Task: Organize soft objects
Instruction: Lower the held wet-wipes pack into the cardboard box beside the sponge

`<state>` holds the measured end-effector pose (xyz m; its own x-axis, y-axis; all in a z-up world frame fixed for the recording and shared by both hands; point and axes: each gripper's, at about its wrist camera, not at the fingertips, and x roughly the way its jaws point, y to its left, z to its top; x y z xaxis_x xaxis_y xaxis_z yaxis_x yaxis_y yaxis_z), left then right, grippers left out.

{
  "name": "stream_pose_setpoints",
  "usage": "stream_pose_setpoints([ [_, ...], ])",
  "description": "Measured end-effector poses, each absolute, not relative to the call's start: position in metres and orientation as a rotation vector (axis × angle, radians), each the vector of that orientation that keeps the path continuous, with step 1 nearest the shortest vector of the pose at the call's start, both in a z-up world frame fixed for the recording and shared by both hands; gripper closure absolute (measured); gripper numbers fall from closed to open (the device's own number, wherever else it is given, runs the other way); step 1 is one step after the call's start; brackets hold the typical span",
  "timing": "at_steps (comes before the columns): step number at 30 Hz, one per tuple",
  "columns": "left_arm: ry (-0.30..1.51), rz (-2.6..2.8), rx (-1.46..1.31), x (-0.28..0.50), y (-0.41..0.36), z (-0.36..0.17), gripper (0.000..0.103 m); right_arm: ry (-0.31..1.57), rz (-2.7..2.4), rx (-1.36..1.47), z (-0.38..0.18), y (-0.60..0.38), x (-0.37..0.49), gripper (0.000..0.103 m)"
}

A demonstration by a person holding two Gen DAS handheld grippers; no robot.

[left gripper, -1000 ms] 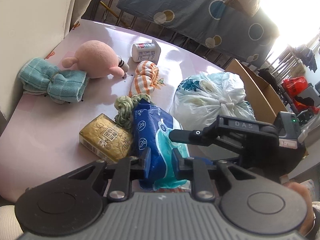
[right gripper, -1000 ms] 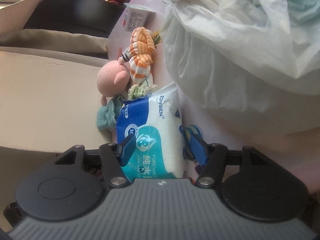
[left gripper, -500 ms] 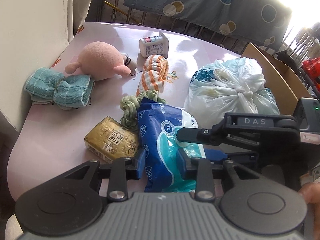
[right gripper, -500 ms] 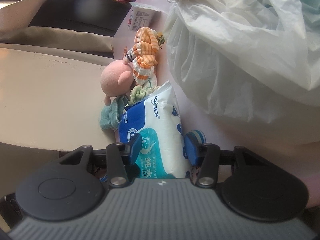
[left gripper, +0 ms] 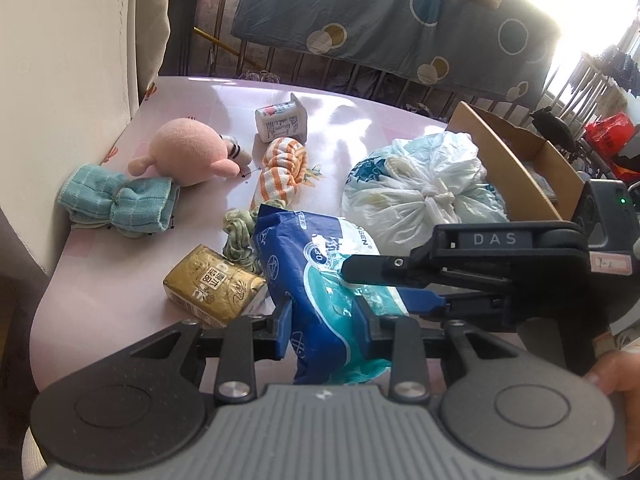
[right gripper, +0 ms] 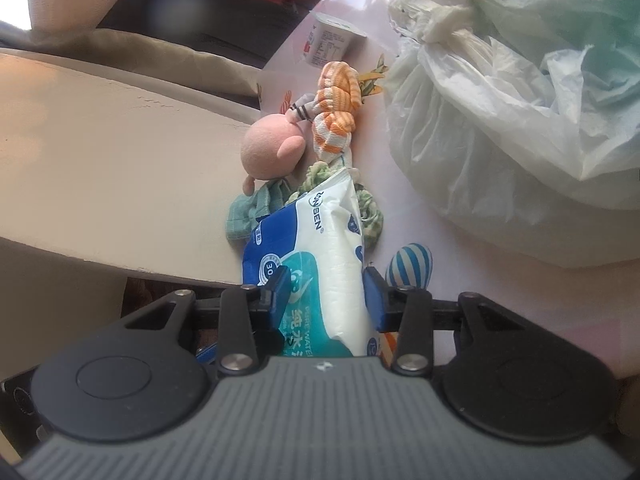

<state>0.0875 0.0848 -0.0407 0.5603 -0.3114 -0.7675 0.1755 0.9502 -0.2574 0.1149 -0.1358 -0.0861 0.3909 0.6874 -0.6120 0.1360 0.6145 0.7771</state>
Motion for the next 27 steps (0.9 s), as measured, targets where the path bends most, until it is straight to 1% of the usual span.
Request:
stream_pose_setpoints([
  [7, 0.834, -0.298, -0.117, 0.077, 0.072, 0.005, 0.072, 1.062, 0.467, 0.882, -0.049, -0.145, 0.109, 0.065],
  [13, 0.738, -0.357, -0.078, 0.078, 0.041, 0.048, 0.072, 0.961, 0.475, 0.879, -0.003, -0.173, 0.11, 0.064],
  [17, 0.692, -0.422, -0.04, 0.088, 0.004, 0.073, 0.072, 0.883, 0.462, 0.892, 0.023, -0.208, 0.111, 0.064],
  [21, 0.672, -0.499, -0.024, 0.104, -0.04, 0.086, 0.072, 0.825, 0.422, 0.907, 0.044, -0.258, 0.112, 0.064],
  [24, 0.674, -0.558, -0.005, 0.117, -0.078, 0.088, 0.072, 0.793, 0.376, 0.905, 0.053, -0.299, 0.112, 0.064],
  [27, 0.698, -0.618, 0.009, 0.13, -0.121, 0.084, 0.071, 0.786, 0.324, 0.92, 0.051, -0.342, 0.116, 0.064],
])
